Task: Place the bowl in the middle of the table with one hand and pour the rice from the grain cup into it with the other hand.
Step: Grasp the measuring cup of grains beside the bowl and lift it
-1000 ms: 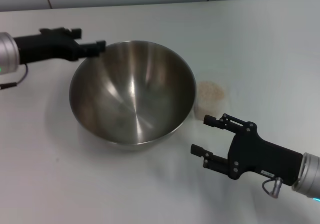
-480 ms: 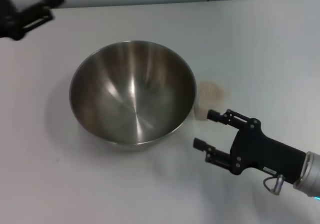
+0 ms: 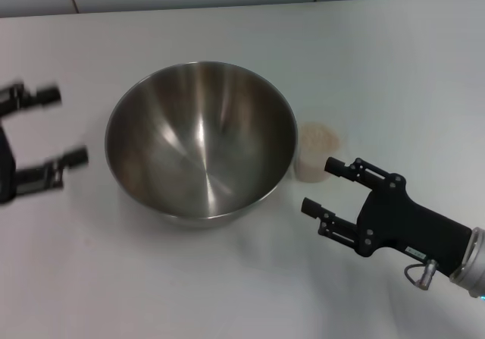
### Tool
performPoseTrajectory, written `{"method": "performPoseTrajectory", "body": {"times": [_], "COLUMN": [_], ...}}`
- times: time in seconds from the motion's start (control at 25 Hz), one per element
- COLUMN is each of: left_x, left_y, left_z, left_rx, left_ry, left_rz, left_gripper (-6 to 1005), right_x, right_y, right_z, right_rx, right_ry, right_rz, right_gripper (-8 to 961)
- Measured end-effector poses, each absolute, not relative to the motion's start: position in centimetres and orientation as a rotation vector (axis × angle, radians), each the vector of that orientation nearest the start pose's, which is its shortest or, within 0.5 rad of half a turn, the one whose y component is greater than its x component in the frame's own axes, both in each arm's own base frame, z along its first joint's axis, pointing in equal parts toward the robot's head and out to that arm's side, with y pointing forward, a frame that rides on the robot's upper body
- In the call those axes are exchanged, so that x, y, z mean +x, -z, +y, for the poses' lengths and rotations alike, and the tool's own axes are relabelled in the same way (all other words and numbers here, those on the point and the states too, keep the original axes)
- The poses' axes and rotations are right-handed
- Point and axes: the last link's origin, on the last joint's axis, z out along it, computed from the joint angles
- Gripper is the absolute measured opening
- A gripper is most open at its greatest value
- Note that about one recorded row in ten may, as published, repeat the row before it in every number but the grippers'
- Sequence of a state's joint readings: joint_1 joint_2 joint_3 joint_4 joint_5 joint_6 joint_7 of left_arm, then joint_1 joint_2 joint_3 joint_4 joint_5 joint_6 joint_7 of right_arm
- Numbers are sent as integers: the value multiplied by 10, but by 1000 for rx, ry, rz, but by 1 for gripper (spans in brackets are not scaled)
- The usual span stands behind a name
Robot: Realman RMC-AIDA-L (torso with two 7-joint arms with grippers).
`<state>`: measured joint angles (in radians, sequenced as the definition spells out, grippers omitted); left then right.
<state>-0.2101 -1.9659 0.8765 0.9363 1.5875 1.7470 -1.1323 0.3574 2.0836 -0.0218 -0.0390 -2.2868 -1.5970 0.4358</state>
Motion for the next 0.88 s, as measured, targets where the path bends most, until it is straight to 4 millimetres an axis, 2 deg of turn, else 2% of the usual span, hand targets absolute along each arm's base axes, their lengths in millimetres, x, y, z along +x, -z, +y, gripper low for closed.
{"method": "performPoseTrajectory", "body": {"times": [0.08,0.24,0.56,0.88], "left_x": [-291,-297,-291,-284], "left_y": [-86,-89,-77,-67], "left_z": [263,256,253,257], "left_rx": [-2641,-2646,-2658,-2659], "left_ry": [721,724,781,817], "left_rz": [-106,-189,-191,-161], "left_gripper": [812,813,813,813], "right_x": [305,314,335,343], "right_y": [63,58,49,52], "right_z": [226,224,222,230], "right_rx": [-2346,-2286,-2144,-2071], "right_ry": [-965,-940,-844,-784], "right_rz": [344,386,460,533], "right_gripper": [676,675,673,671]}}
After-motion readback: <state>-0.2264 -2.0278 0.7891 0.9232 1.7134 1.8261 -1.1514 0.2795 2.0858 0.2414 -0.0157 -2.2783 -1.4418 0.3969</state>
